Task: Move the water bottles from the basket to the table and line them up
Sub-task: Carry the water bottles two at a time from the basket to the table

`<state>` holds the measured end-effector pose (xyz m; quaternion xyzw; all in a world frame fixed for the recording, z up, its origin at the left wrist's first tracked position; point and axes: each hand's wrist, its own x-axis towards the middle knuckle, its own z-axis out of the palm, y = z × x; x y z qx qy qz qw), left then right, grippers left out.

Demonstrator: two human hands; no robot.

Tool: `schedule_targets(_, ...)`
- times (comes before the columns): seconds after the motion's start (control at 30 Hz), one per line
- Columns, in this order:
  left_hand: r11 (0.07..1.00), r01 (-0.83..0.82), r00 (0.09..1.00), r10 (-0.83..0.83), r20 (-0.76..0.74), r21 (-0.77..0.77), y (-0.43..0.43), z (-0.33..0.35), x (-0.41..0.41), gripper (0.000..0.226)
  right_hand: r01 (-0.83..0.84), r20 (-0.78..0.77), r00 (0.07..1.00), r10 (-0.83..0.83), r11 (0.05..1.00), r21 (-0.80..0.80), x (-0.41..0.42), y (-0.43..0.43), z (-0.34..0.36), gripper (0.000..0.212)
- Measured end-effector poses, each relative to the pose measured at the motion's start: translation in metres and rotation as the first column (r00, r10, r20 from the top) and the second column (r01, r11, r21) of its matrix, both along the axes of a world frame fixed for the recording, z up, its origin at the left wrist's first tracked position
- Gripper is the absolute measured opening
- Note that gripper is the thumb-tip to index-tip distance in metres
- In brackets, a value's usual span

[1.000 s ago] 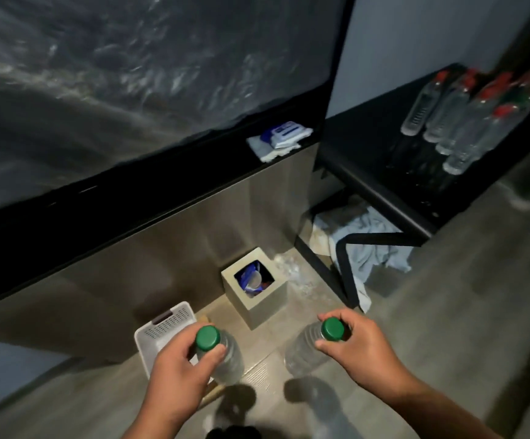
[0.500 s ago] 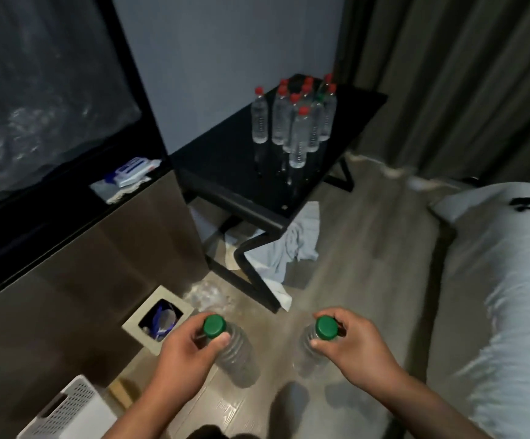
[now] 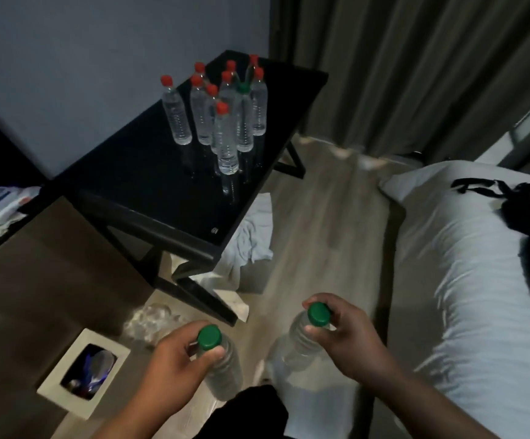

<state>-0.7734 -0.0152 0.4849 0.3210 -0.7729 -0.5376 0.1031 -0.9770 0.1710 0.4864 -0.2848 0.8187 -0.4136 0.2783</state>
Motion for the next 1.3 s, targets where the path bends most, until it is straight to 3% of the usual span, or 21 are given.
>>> schedule_targets(0.13,0.995,0.007,1.000,-0.009,0.020,0.098,-0.028,-0.009,-0.070,0.028,0.012,-0.016,1.000,-0.011,0.997,0.073,-0.053,-0.017,0.007,0.033)
schedule_targets(0.4,0.982,0.191,0.982,-0.191,0.007,0.007,-0.081,0.012,-0.210,0.012,0.166,-0.037,0.986,-0.164,0.984,0.066,-0.143,-0.028,0.016,0.045)
schedule_targets(0.53,0.996,0.086,0.996,-0.086,-0.007,0.031,-0.095,0.011,-0.266,0.017,0.183,-0.015,0.983,-0.183,0.978,0.101,-0.193,-0.040,0.003,0.033)
schedule_targets(0.63,0.999,0.032,0.999,-0.032,0.013,0.024,-0.102,0.000,-0.295,0.048,0.125,0.021,0.991,-0.129,0.984,0.124,-0.240,-0.058,-0.008,0.033)
schedule_targets(0.73,0.998,-0.065,0.996,0.063,0.066,0.023,-0.112,-0.015,-0.327,0.058,0.066,0.036,0.997,-0.069,0.994,0.084,-0.296,-0.080,-0.020,0.031)
schedule_targets(0.93,0.986,-0.165,0.980,0.166,0.108,-0.014,-0.126,0.000,-0.409,0.037,-0.045,0.045,0.998,0.044,0.999,0.022,-0.403,-0.129,-0.018,0.035)
schedule_targets(1.07,0.959,-0.282,0.955,0.283,0.089,-0.015,-0.143,0.015,-0.457,0.037,-0.169,0.025,0.985,0.169,0.986,0.004,-0.466,-0.157,-0.001,0.029)
schedule_targets(1.3,0.955,-0.297,0.944,0.294,0.150,-0.003,-0.171,0.020,-0.532,0.032,-0.165,0.037,0.986,0.164,0.985,0.042,-0.537,-0.177,-0.007,0.039)
